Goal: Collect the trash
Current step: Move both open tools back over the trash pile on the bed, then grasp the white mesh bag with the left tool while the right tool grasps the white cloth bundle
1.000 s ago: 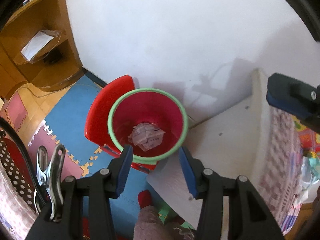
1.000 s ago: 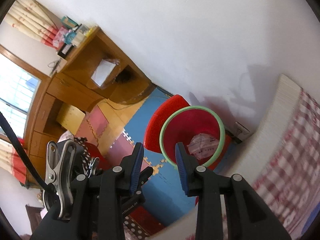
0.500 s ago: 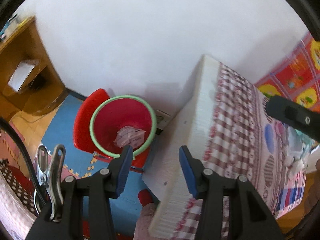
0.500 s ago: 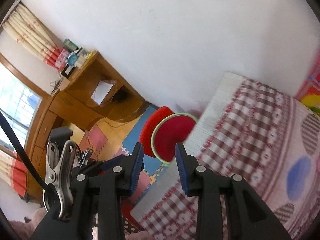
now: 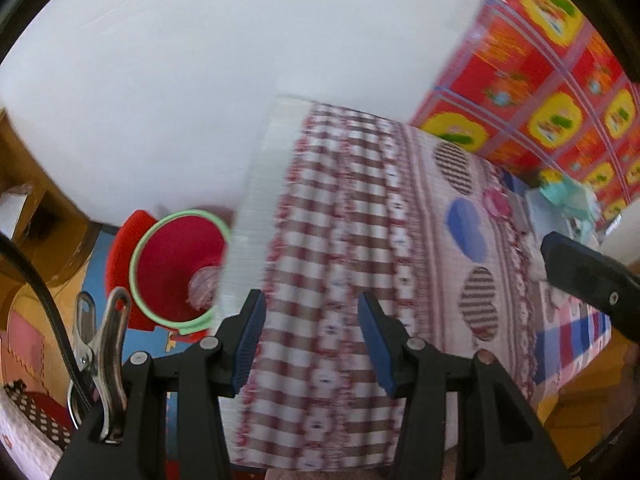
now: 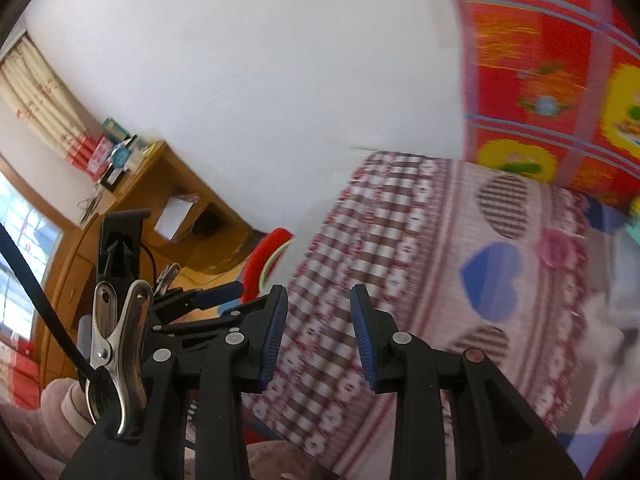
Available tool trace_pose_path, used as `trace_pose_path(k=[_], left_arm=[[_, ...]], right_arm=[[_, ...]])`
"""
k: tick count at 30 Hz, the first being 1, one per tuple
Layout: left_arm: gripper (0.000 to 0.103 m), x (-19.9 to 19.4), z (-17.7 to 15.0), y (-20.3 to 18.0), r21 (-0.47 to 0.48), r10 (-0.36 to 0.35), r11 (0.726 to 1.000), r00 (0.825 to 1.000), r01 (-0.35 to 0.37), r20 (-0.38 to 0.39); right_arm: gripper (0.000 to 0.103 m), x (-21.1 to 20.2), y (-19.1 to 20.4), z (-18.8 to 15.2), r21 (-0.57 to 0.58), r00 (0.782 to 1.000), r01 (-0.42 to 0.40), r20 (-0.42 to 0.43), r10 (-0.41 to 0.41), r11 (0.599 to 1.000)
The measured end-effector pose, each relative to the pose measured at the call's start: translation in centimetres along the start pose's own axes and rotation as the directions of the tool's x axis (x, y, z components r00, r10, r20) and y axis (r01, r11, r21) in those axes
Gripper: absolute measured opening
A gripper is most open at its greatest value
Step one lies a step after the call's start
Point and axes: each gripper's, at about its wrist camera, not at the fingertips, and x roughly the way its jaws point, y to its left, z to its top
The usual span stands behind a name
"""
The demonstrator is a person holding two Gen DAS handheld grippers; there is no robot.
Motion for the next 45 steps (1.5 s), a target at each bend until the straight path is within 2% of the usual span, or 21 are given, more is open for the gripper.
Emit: trace_pose_path(k=[11, 22, 30, 34, 40, 45], left_arm=[[0.05, 0.3, -0.3, -9.0, 0.106, -0.025, 0.994, 0.999, 0.029, -0.041], [0.05, 1.9, -0.8, -18.6, 0.184, -0.051, 0.981, 0.997, 0.062, -0.065], [0.05, 4.8, 0.1, -25.6, 0.23, -0.065, 0.97, 0.995, 0.08, -0.074], [0.05, 6.4, 0.4, -28.4, 0.248, -0.07, 0.965, 0.994, 0.09, -0.088], [0.051, 8.8, 1.1, -31.0, 0.241, -0.065, 0.966, 0.992, 0.09, -0.109], [0.051, 11.2, 1.9, -32.3, 0.231, -0.033, 0.971, 0.991, 0.063, -0.132]], right_arm=[[0.034, -7.1, -8.0, -5.3, 0.099, 0.992, 0.101, 0.064, -0.107, 0.99], [0.034, -12.9, -15.3, -12.0, 0.199, 0.976, 0.174, 0.096, -0.196, 0.964], [0.034, -15.1, -20.6, -14.6, 0.198, 0.964, 0.228, 0.091, -0.249, 0.953], [0.034, -15.8, -22.9, -15.2, 0.21, 0.965, 0.229, 0.08, -0.251, 0.95], [0.034, -16.6, -25.5, -15.6, 0.227, 0.965, 0.231, 0.072, -0.253, 0.946], [0.034, -16.8, -26.9, -16.0, 0.226, 0.964, 0.237, 0.064, -0.257, 0.945]])
